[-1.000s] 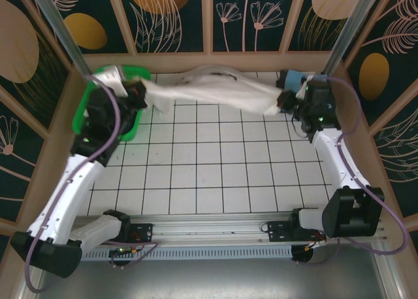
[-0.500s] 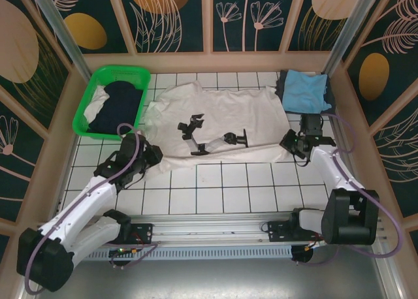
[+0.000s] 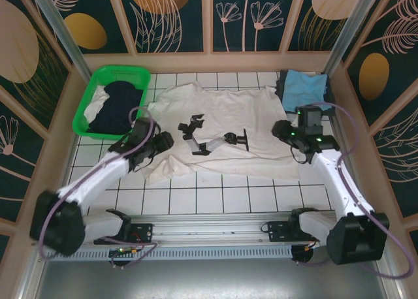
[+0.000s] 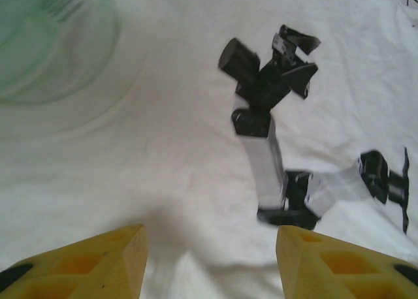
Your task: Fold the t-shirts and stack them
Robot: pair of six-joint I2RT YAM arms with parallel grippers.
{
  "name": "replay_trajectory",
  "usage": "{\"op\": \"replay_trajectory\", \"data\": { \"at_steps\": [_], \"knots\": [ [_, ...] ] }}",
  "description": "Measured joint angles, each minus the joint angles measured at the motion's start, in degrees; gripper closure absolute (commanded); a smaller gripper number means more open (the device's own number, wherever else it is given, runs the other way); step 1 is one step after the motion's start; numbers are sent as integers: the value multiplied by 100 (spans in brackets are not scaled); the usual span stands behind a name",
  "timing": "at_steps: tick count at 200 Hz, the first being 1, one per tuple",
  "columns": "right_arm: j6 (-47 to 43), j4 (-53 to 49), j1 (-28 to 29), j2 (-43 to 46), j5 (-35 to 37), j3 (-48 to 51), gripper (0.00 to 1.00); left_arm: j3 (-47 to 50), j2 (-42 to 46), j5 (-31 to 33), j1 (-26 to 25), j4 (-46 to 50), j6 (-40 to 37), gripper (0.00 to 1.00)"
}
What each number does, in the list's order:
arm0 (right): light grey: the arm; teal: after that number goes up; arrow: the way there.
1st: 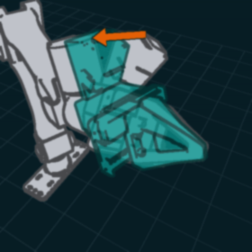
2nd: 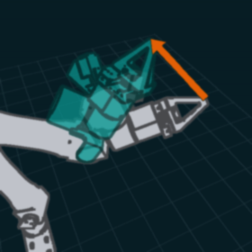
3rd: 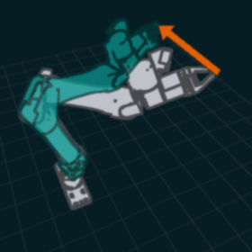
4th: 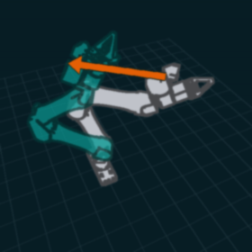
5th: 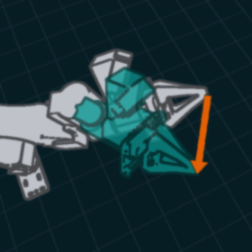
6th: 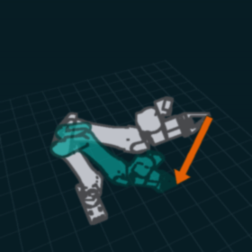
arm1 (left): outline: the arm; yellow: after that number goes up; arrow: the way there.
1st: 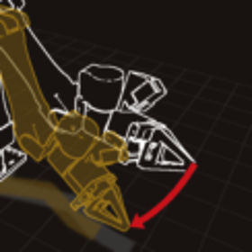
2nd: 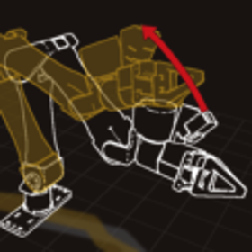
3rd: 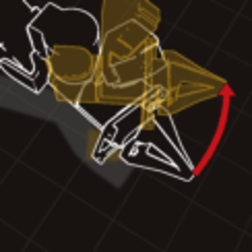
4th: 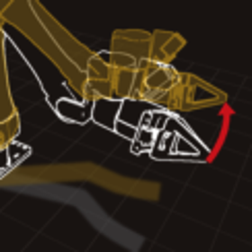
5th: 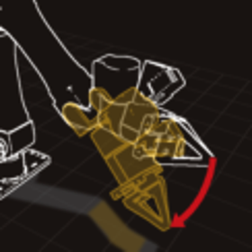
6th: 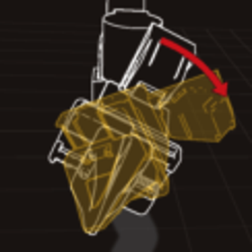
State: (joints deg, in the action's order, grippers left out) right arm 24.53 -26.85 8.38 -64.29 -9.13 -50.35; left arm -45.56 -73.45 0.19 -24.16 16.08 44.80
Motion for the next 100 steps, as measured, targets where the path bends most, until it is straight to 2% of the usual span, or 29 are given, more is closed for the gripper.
{"op": "replay_trajectory", "data": {
  "at_steps": [13,32,51,72,100],
  "knots": [
    [9,313,426,-533,-70,-57,54,-507,-892,24,0,-243,-120,47],
    [90,660,695,-1493,-103,-35,54,-1370,-2048,223,-2,-323,-280,56],
    [203,772,691,-2048,28,140,49,-1838,-2865,474,15,-485,-326,52],
    [323,883,627,-2184,-59,490,38,-1545,-3104,570,26,-562,-323,51],
    [498,1185,581,-2144,-437,1016,33,-723,-2728,752,24,-841,-289,51]
  ]
}}
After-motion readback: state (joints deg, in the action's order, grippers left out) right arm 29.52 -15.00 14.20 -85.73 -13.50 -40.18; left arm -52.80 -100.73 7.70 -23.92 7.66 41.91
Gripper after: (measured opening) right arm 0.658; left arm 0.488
